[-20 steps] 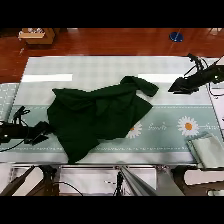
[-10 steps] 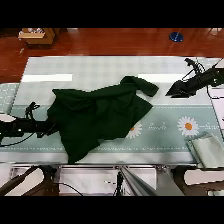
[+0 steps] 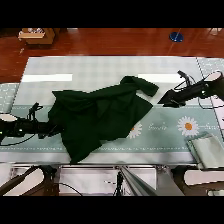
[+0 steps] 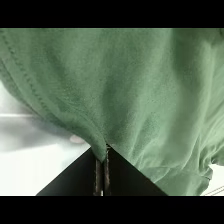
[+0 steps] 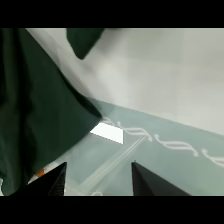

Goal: Fold the shirts.

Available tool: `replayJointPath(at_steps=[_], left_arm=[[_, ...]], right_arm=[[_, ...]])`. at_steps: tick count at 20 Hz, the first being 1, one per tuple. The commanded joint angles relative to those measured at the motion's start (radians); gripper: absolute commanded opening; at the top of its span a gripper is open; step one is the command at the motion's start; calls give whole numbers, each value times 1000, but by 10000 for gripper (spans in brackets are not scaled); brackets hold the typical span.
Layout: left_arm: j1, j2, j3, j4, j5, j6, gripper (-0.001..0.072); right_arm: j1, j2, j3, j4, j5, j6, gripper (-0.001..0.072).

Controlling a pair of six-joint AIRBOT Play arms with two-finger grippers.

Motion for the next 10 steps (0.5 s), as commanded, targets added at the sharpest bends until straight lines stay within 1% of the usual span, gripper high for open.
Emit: replayJointPath(at_steps=[1,3,5,7,9,10], left_arm=[[0,0,1,-2,-12,7,30],[0,0,1,-3,-12,7,30],[0,0,2,-3,-12,11,30],[0,0,2,-3,-13,22,30],[0,0,2,-3,-13,23,30],[0,0,2,-3,-13,26,30]], right_arm=[[62,0,-51,43,-100,-10,498],[103,-1,-52,42,-153,18,498],[141,-16,-52,37,-195,67,498],[180,-54,-52,37,-203,104,498],[222,-95,-52,39,-210,118,491],[241,-109,-52,41,-219,117,423]])
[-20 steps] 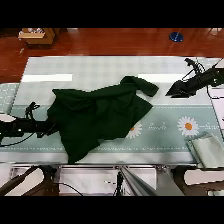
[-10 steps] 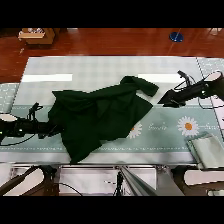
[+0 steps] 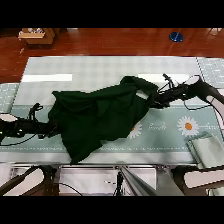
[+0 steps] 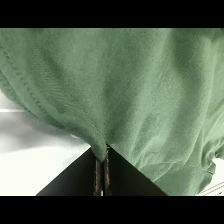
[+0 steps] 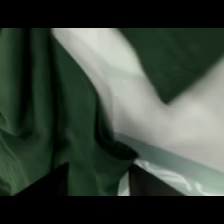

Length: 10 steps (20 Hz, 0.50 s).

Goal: Fold the shirts.

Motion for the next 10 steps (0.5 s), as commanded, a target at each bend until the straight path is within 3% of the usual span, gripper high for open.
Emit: replayJointPath(at_steps=[1,2,3,7,10], left_arm=[[0,0,1,-3,-1,8,30],[0,0,3,-4,-3,15,30],[0,2,13,-4,-14,26,29],[0,100,162,-22,-92,47,28],[0,279,386,-132,-101,37,28]], right_arm=[[66,-47,-3,-21,-57,32,268],[71,-42,-3,-16,-60,32,105],[70,-30,-3,-17,-58,31,30],[4,159,-3,-17,-44,-8,26],[-74,389,41,-16,-9,-15,26]])
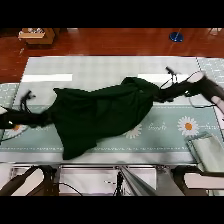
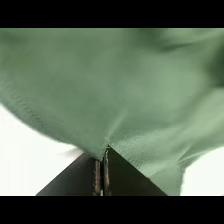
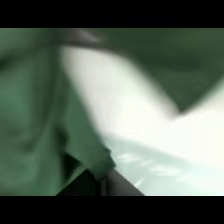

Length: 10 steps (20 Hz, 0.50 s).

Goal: Fold the shirts.

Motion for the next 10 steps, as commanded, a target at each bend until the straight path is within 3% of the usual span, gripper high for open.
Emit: replayJointPath(at_steps=[1,6,10], left_arm=[[0,183,252,-114,-27,-16,28],[0,417,688,-117,63,-83,28],[0,514,989,-68,157,-106,27]], right_arm=[[-80,258,64,13,19,-11,26],[-132,618,343,-18,-39,11,25],[-132,743,629,-216,-68,153,25]])
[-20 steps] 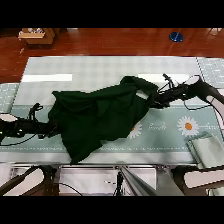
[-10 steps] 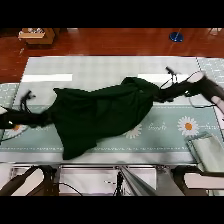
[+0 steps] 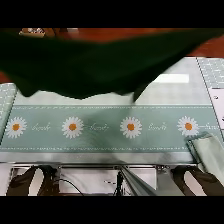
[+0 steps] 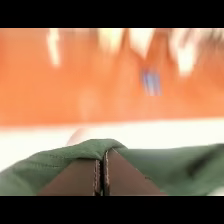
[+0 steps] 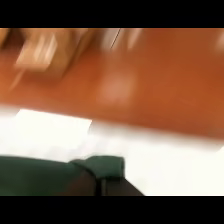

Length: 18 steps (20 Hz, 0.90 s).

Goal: Fold the shirts.

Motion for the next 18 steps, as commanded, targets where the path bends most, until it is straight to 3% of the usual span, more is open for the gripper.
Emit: replayJointPath(at_steps=[1,6,13,18], left_arm=[[0,85,282,87,60,-79,27],[0,90,573,325,-171,-241,27],[-11,90,790,416,-749,-367,27],[-34,95,604,430,-747,-363,27]], right_arm=[[-7,117,252,-187,-15,125,25],[-7,132,578,-424,242,228,25],[-6,197,634,-565,737,249,25],[-6,199,460,-563,771,259,24]])
